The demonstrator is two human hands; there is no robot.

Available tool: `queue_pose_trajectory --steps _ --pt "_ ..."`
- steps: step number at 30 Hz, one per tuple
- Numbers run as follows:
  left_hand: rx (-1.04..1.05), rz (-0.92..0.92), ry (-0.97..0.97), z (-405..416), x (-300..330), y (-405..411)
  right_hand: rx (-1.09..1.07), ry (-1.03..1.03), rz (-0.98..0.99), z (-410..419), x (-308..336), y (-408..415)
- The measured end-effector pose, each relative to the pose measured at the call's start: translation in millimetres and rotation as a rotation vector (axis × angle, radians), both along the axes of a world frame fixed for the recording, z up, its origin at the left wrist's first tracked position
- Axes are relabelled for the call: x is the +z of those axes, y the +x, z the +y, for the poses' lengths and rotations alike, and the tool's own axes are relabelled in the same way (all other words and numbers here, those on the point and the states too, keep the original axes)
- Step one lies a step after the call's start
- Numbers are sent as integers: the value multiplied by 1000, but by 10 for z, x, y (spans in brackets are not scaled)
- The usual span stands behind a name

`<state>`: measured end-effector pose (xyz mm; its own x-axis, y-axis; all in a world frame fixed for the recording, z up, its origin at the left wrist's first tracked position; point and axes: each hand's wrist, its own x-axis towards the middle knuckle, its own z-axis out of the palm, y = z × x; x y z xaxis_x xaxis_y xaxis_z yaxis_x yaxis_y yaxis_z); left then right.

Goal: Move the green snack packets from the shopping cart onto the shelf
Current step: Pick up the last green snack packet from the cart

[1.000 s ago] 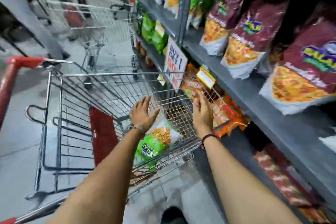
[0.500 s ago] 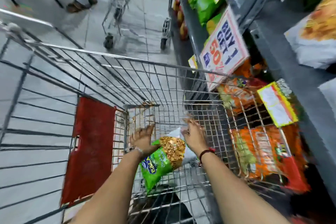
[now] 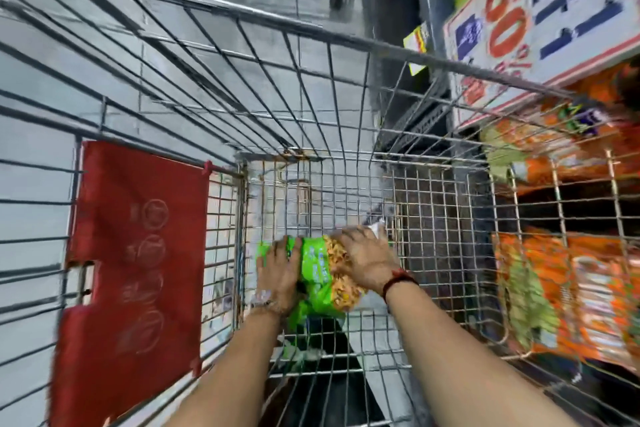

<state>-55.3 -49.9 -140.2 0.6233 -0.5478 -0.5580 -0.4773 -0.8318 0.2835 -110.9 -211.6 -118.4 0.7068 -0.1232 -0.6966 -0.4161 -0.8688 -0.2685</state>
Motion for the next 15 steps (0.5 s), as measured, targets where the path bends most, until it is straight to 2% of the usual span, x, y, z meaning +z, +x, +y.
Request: queue_pose_trajectory --steps 3,5,7,9,13,15 --pt "181 -31 -85 -240 56 249 -299 -99 -74 -75 4 -118" --pt "426 -91 -155 -389 110 357 -573 -91 -85 -72 41 -194" --pt "638 -34 -163 -469 156 334 -801 -62 -43 -6 91 -235" --pt "773 139 -177 -464 69 204 -921 -23 -12 70 115 -276" --pt "817 563 -287 -482 43 68 -1063 215 -27 93 50 -373" --pt "843 609 -334 -524 35 104 -1149 370 -27 63 18 -398"
